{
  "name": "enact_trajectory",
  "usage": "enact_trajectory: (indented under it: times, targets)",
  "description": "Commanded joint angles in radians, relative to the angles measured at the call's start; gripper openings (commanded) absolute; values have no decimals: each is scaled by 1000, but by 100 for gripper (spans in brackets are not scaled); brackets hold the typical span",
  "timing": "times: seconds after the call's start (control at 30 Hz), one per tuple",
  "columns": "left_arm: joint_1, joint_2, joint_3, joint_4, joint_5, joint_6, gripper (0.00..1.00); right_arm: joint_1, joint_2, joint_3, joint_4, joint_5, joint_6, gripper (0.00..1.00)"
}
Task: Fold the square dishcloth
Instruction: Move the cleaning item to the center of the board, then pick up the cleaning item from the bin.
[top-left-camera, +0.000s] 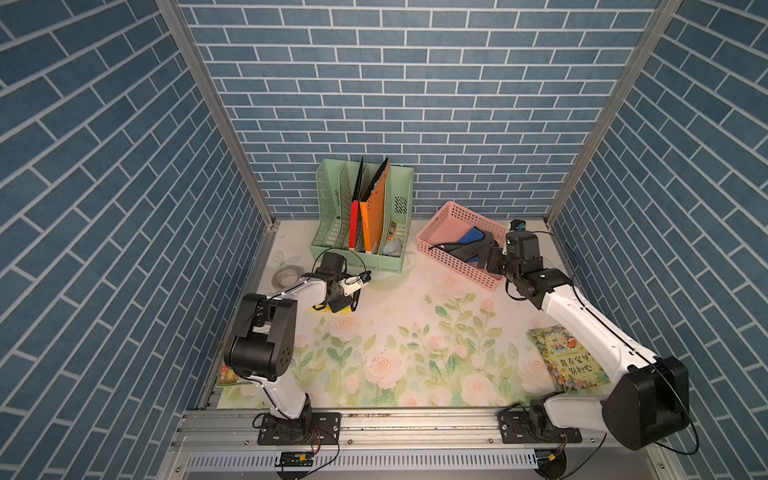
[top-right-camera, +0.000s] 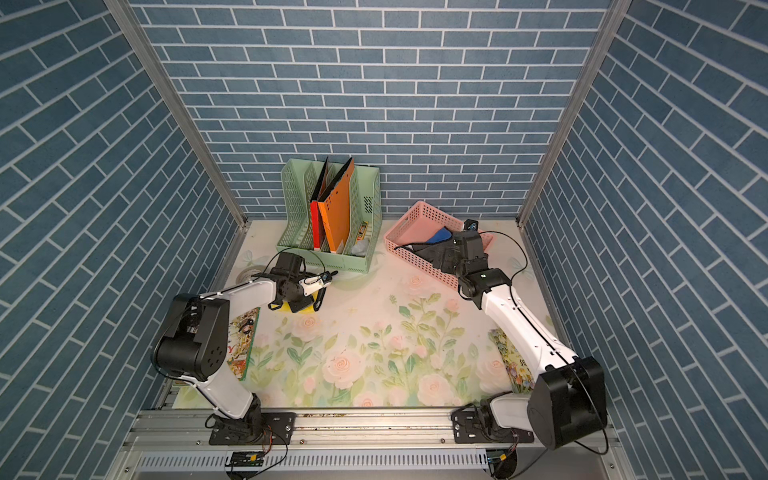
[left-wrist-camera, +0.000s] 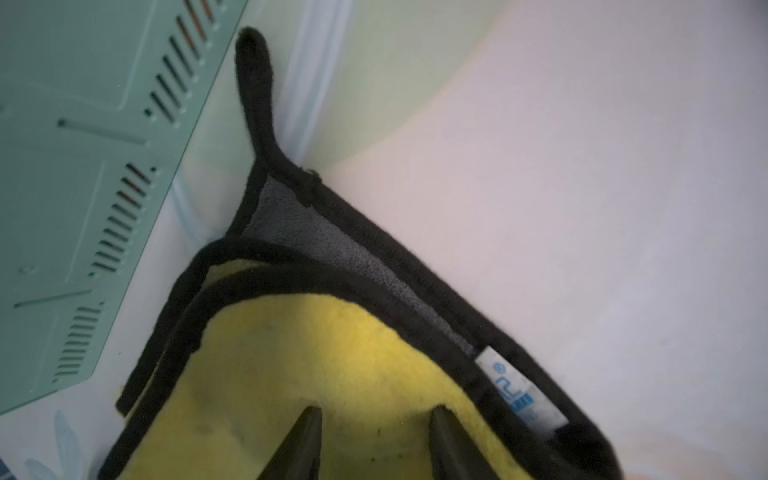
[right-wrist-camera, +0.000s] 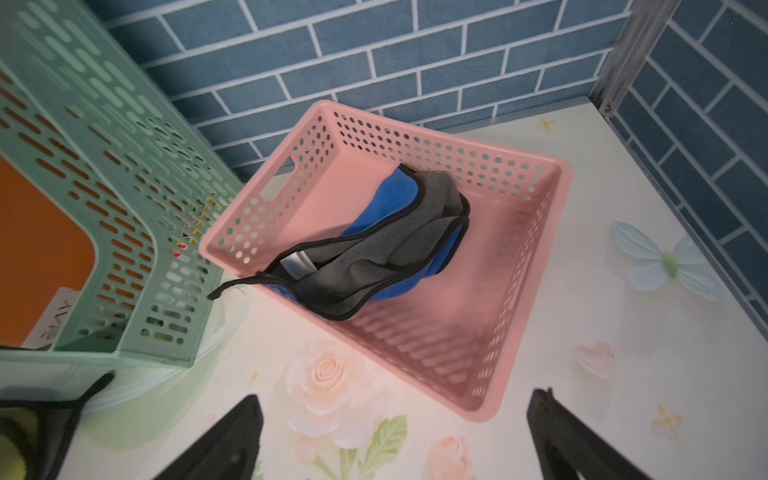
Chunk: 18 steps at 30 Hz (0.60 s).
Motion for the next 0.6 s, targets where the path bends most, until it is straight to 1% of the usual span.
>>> enact_trajectory:
  times: [0.0, 0.03, 0.07, 0.17, 0.27, 0.33, 0.47, 0.53, 0.57]
  targets:
    - [18, -3, 5, -57, -56, 22, 47, -40, 77, 72, -95, 60, -39, 99]
    - [13, -19, 13, -76, -32, 11, 48, -53, 106, 90, -99, 57, -39, 99]
    - [6, -34, 26, -103, 2, -4, 49, -74, 136, 108, -102, 52, -33, 97]
    - [-26, -81, 83, -200, 111, -62, 52, -118, 236, 160, -102, 1, -9, 92]
    - [-39, -127, 152, -308, 230, -108, 58, -144, 350, 224, -105, -50, 13, 88]
    - [-40, -163, 187, -355, 280, -131, 63, -170, 421, 273, -108, -94, 30, 85]
    - [-39, -232, 200, -412, 311, -133, 70, -194, 549, 403, -128, -160, 53, 78]
    - [-39, -272, 182, -422, 312, -125, 71, -196, 614, 475, -147, -183, 57, 74]
    - [-38, -289, 169, -422, 309, -118, 71, -196, 645, 509, -159, -190, 61, 70]
